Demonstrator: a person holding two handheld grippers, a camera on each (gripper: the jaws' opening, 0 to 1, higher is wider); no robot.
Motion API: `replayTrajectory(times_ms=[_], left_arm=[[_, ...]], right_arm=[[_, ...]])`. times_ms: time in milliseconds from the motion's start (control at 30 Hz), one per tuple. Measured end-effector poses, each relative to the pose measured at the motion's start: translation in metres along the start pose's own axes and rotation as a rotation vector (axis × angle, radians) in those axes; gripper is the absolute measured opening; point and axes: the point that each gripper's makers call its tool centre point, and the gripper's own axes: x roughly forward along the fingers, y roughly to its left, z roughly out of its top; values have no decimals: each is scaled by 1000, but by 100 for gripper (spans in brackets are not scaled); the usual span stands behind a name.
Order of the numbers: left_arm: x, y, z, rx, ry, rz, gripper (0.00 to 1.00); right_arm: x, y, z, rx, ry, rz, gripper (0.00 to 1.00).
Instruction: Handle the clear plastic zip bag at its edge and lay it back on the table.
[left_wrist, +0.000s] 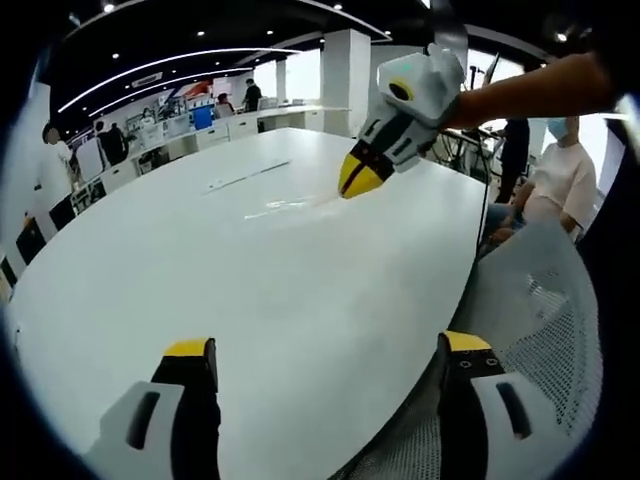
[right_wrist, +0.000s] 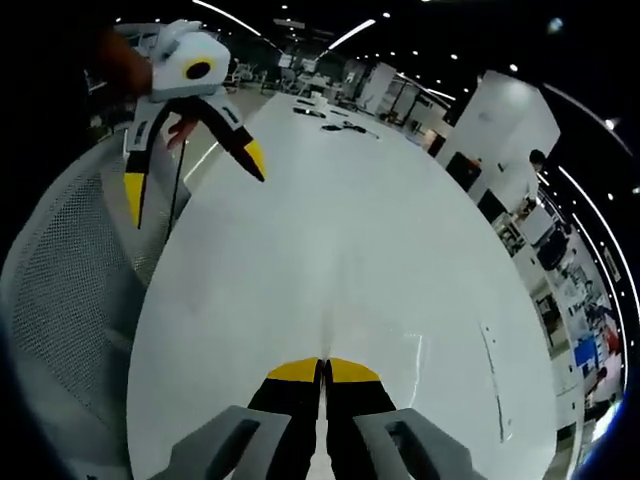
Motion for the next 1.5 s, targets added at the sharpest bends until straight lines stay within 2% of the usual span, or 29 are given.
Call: replayTrajectory(times_ms=[200,367,667,867,1067,1200,1500], left_arm=[[7,4,1,-13,-4,-13,85],[14,6,-6,41,29,-22,82],[20,9,7,73,19,-27,80],[28,12,10,94,19,-21,74],[33,14,19,155,24,-9,71],[36,16,21,204,30,-2,64],[41,15,18,321,67,-11,42]], right_arm=[[-3,4,-2,-27,13,10,0],[-8,9,4,-50,4,25,0],[-12,21,8,-115,11,69,0],[-15,26,9,-148,3,82,0],[-19,31,6,-178,3,102,0],[-20,39,10,-168,-23,136,0],[-23,45,17,-186,-36,154,0]])
